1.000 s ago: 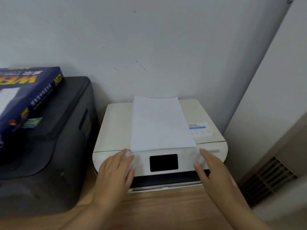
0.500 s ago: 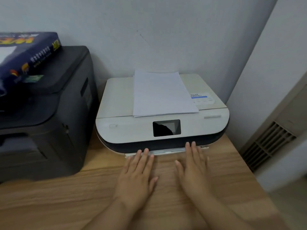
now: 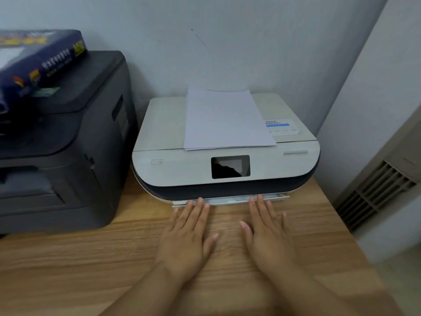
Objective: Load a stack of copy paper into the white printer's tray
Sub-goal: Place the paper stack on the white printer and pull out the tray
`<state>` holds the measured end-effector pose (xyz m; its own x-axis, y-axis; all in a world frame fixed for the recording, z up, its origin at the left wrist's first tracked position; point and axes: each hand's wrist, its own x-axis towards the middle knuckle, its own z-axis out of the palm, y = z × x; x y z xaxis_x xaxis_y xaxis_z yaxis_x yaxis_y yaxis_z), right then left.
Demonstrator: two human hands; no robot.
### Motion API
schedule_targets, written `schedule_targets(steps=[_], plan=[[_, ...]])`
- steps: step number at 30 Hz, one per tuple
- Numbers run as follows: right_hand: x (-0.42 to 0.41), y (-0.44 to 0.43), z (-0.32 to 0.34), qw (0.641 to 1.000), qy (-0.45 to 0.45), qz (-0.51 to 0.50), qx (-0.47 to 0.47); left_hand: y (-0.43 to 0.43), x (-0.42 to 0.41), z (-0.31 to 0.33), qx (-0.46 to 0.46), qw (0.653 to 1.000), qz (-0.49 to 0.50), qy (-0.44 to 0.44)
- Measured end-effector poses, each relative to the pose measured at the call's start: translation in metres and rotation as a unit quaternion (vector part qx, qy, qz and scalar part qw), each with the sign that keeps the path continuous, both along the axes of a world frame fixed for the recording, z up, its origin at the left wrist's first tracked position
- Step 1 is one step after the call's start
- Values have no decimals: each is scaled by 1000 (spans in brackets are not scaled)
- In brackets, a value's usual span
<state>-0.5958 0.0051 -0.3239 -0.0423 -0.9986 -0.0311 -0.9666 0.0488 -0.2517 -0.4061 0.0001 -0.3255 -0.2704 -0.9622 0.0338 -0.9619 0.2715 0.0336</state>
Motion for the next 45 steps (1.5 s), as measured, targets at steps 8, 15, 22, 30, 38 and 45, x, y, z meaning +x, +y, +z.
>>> schedule_targets(steps=[8,15,22,30,38,45], plan=[[-7,10,-3,999,11,7,39,2,9,-8,45,999,14,-7],[-12,7,3,998,12,11,55,6,10,-5,80,995,36,51],[-15,4,10,998,17,26,49,4,11,-8,-3,996,30,83],[-39,-29,4,966,-161,-167,-110,-17,6,-10,-116,938,187,266],[-57,-66,-1,892,-258,-366,-62,-35,3,0,-68,857,392,327],[-62,-68,-2,910,-222,-350,-26,-38,9,-2,-29,847,421,322]])
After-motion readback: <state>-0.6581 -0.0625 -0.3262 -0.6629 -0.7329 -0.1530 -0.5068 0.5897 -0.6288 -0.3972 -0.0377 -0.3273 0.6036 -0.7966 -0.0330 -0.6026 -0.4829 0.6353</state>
